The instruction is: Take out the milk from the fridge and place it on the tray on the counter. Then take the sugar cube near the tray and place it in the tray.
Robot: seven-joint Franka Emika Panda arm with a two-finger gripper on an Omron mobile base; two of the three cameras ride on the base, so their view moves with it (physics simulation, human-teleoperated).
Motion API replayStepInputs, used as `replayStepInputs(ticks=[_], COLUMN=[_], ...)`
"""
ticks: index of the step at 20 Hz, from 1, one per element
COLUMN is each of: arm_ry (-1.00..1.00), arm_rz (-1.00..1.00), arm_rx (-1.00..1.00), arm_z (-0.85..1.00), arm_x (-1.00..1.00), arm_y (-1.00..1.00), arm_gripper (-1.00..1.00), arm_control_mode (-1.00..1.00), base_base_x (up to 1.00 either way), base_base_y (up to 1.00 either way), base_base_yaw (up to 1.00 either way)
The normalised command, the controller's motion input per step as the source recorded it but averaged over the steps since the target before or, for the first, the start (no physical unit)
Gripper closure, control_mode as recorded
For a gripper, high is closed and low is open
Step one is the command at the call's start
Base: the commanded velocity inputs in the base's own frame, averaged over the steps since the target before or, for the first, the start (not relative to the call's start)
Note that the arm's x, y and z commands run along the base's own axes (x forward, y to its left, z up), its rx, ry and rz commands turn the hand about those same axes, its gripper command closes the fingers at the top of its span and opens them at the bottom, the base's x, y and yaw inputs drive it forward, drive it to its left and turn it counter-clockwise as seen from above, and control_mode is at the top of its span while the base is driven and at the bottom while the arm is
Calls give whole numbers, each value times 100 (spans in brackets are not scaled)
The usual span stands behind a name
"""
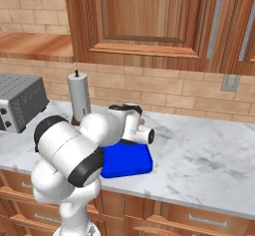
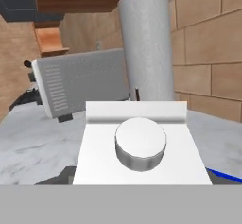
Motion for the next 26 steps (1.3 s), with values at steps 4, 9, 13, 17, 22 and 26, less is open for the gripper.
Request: replayStepInputs(ticks=[4, 9, 13, 17, 22, 26], arm_ry=[0, 0, 0, 0, 0, -1], arm_rz=[0, 0, 0, 0, 0, 0], arm_rx=[0, 0, 0, 0, 0, 2], arm_z=[-36, -34, -34, -36, -23, 0], arm_x=[33, 7, 13, 10, 0, -6], arm_y=[0, -6, 0, 0, 0, -4], arm_gripper=[100, 100, 100, 100, -100, -100], arm_control_mode=[-100, -100, -100, -100, -100, -100], base_base_x=[0, 0, 0, 0, 0, 0], base_base_y=[0, 0, 0, 0, 0, 0], base_base_yaw=[0, 0, 0, 0, 0, 0])
